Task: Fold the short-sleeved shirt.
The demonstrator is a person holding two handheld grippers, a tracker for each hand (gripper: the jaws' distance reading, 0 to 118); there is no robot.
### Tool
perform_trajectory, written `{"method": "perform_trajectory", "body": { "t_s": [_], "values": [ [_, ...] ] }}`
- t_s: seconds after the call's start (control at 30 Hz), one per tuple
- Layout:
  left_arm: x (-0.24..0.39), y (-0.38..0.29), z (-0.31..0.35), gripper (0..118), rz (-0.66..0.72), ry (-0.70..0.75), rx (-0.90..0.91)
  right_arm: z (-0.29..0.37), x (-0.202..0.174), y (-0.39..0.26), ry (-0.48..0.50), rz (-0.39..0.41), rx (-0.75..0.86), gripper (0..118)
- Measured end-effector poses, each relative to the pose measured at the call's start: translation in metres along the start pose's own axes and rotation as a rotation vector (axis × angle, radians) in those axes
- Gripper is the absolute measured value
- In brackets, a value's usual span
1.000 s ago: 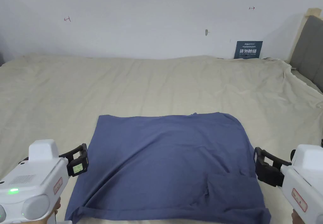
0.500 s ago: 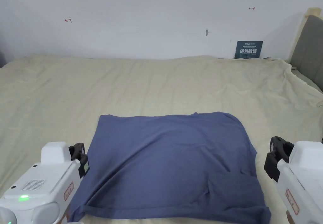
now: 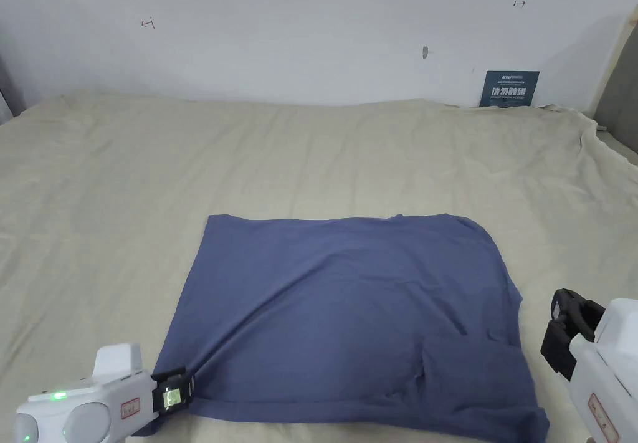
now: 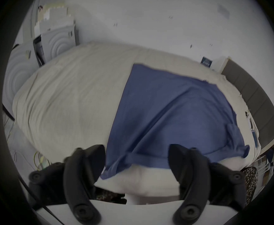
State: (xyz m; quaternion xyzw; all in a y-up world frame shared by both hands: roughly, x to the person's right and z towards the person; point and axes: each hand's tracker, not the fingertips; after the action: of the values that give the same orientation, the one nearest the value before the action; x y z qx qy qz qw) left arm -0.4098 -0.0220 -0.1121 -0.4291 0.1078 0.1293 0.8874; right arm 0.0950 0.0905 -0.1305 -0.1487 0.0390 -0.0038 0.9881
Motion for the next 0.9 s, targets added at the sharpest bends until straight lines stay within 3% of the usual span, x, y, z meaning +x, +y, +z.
{"method": "perform_trajectory", "body": {
  "t_s": [0.2, 0.27, 0.3, 0.47, 0.63, 0.73, 0.77, 0.8, 0.83, 0.87, 0.9],
  "values": [
    [-0.012, -0.019, -0.023, 88, -0.054, 0.101, -0.067, -0.002, 0.0, -0.006, -0.005, -0.003, -0.031, 0],
    [-0.012, -0.021, -0.033, 84, -0.117, 0.125, -0.089, -0.003, 0.0, -0.009, -0.004, -0.001, -0.042, 0],
    [-0.014, -0.023, -0.041, 79, -0.144, 0.134, -0.094, -0.004, -0.001, -0.009, -0.003, -0.001, -0.047, 0],
    [-0.012, -0.024, -0.048, 6, -0.164, 0.099, -0.093, -0.002, 0.001, -0.014, -0.005, -0.013, -0.059, 0],
    [-0.012, -0.017, -0.043, 0, -0.163, 0.074, -0.075, -0.007, 0.011, -0.022, -0.014, -0.015, -0.1, 0],
    [-0.009, -0.01, -0.029, 0, -0.154, 0.054, -0.05, -0.021, 0.023, -0.034, -0.002, -0.032, -0.211, 2],
    [-0.011, -0.007, -0.026, 0, -0.15, 0.039, -0.043, -0.029, 0.028, -0.043, -0.005, -0.033, -0.26, 9],
    [-0.012, -0.004, -0.023, 0, -0.142, 0.022, -0.033, -0.036, 0.033, -0.051, -0.007, -0.026, -0.316, 23],
    [-0.011, -0.002, -0.019, 0, -0.134, 0.011, -0.023, -0.041, 0.037, -0.059, -0.011, -0.024, -0.35, 51],
    [-0.011, 0.0, -0.016, 0, -0.131, 0.0, -0.008, -0.048, 0.041, -0.069, -0.007, -0.026, -0.398, 70],
    [-0.011, 0.002, -0.013, 0, -0.129, -0.012, 0.008, -0.052, 0.041, -0.078, -0.001, -0.045, -0.448, 78]
  ]
}}
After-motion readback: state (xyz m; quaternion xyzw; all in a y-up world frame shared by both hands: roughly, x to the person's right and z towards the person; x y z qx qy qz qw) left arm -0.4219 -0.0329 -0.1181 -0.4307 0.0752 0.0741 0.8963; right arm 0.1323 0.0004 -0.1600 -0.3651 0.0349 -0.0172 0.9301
